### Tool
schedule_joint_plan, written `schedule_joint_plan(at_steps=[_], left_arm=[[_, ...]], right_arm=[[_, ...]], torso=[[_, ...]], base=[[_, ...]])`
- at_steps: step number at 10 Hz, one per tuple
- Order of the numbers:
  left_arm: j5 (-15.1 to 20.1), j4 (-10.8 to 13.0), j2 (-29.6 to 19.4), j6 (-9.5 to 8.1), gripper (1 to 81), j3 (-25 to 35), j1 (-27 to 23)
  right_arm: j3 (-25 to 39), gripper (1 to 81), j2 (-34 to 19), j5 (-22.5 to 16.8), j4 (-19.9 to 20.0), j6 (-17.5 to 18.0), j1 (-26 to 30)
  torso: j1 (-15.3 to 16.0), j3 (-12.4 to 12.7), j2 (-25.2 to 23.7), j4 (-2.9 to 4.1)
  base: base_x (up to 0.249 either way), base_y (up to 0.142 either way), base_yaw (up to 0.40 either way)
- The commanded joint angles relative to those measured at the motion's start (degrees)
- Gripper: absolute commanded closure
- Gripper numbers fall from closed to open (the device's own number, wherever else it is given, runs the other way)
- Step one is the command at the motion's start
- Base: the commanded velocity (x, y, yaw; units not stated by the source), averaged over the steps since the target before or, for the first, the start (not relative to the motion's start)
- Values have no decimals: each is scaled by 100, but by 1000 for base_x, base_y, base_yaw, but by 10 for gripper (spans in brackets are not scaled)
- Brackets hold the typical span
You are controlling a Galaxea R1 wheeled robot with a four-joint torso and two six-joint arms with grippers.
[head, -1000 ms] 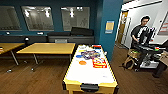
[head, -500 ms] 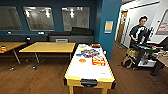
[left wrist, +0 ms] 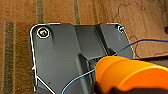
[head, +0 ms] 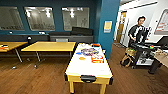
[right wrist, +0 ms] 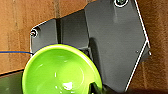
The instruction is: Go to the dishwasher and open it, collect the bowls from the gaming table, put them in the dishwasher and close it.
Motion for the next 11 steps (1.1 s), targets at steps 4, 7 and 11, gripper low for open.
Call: schedule_joint_plan(at_steps=[4,7,11], left_arm=[[167,66,-68,13,811,-6,-186],[167,75,-68,22,811,-6,-195],[123,66,-68,13,811,-6,-186]], right_arm=[[16,811,-9,-255,-84,-21,253],[8,811,-9,-255,-84,-21,271],[8,811,0,-264,-84,-21,279]], torso=[[0,0,0,0],[0,0,-2,0],[-13,2,-7,0]], base=[[-147,0,0],[-136,0,0],[0,0,0]])
